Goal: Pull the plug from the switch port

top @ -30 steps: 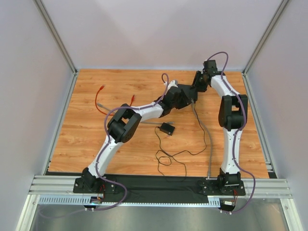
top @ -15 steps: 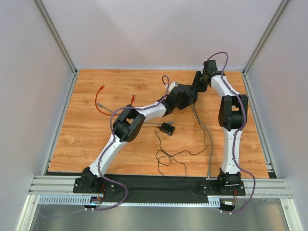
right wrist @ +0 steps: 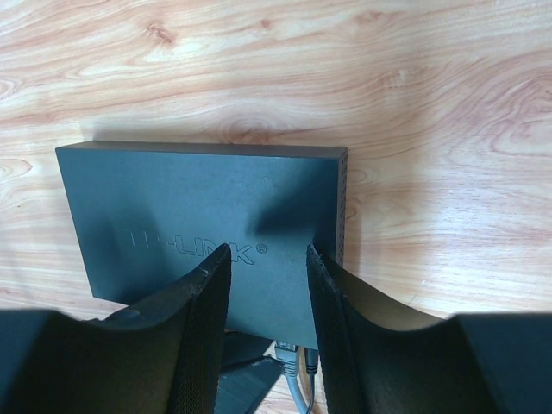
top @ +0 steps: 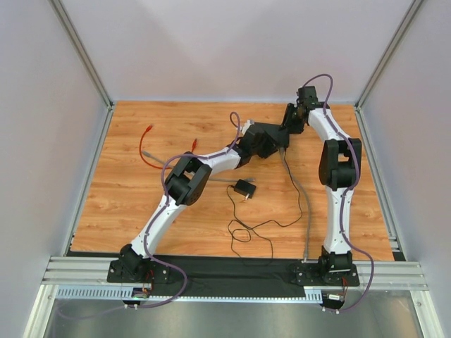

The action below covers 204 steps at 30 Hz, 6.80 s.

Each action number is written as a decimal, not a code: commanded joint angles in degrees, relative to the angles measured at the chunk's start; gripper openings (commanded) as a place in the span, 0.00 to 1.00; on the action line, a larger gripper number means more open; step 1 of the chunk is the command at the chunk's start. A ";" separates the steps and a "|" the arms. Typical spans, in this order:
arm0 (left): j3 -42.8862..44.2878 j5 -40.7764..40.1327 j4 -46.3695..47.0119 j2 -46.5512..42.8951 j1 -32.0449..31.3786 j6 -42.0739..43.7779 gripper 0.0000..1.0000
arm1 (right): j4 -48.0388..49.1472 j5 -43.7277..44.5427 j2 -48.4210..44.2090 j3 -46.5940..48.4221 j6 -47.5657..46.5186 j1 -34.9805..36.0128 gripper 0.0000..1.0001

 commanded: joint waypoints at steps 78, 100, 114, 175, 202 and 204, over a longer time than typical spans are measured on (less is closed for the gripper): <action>-1.95 8.74 -1.97 1.66 1.79 2.97 0.02 | -12.17 13.80 4.73 4.57 -5.24 3.74 0.43; -24.17 -1.45 -7.07 -20.92 5.64 23.96 0.00 | -12.09 10.81 6.58 4.57 -4.45 2.60 0.43; -15.33 -0.48 -16.81 -23.93 21.29 40.40 0.00 | -12.09 10.37 6.76 4.66 -4.28 2.60 0.43; -15.76 0.66 1.46 -23.93 5.05 22.22 0.52 | -5.15 6.61 -0.01 -3.50 -3.05 0.94 0.44; 3.32 2.24 -1.62 -2.13 -3.13 19.23 0.37 | -4.09 -2.63 2.45 -3.69 -2.17 -2.76 0.41; 4.81 2.68 -1.70 -0.72 -3.40 18.88 0.39 | -4.26 -2.72 2.80 -3.43 -2.08 -2.76 0.41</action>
